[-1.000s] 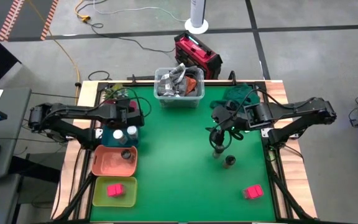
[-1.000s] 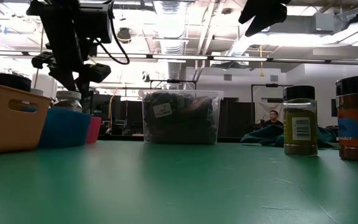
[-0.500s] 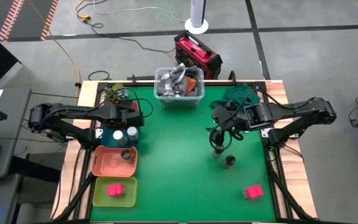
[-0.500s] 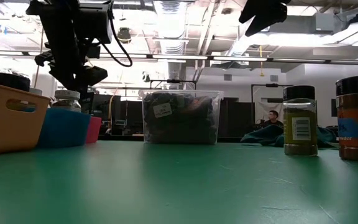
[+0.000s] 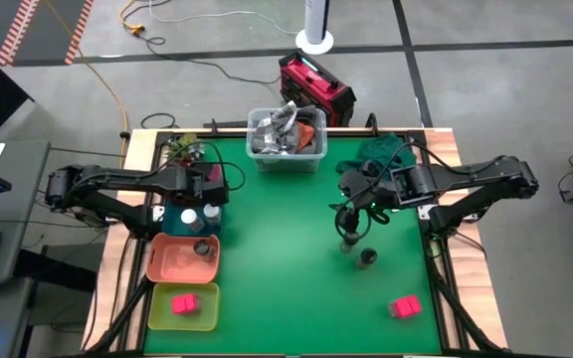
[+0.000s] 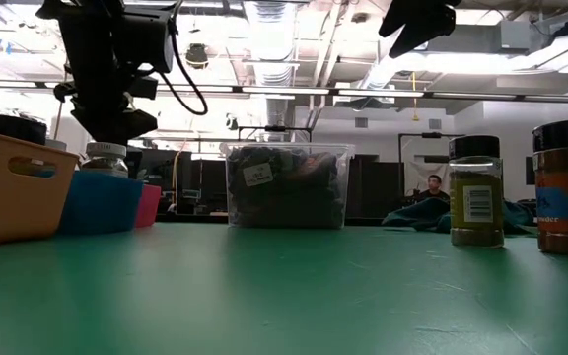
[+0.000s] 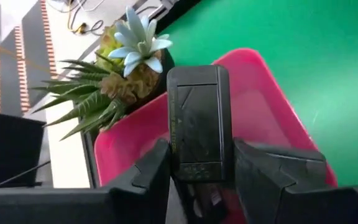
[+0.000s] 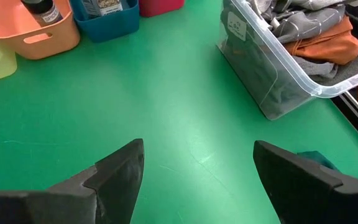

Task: Sort spices by type
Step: Put the black seasoning can into the red bin

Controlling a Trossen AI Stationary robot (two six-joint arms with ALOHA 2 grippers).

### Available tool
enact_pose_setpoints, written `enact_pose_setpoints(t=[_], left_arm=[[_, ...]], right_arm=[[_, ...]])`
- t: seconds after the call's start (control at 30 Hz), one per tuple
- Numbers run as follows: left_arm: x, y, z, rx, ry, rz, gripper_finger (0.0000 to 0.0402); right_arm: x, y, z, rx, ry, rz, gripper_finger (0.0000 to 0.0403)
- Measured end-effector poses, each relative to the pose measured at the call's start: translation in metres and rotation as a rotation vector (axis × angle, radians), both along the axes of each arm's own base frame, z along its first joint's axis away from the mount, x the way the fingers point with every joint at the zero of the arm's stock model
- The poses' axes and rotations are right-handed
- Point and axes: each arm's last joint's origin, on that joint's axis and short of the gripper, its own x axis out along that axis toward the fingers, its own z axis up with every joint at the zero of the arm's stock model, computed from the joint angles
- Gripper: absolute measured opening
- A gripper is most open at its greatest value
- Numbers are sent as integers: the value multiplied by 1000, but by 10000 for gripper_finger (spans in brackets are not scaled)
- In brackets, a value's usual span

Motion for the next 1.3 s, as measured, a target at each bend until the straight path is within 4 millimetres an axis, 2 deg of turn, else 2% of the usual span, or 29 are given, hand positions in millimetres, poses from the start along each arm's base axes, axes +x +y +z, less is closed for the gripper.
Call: enact_pose_setpoints(t=[0.77, 1.0, 1.3], left_arm=[[3, -2, -2, -119, 124, -199, 144], [7, -1, -2, -114, 2, -125, 144], [1, -3, -14, -116, -154, 108, 144]], right_arm=[[-1, 5, 0, 11, -5, 7, 328], [-1, 6, 0, 16, -8, 5, 328], [-1, 8, 0, 21, -10, 8, 328]])
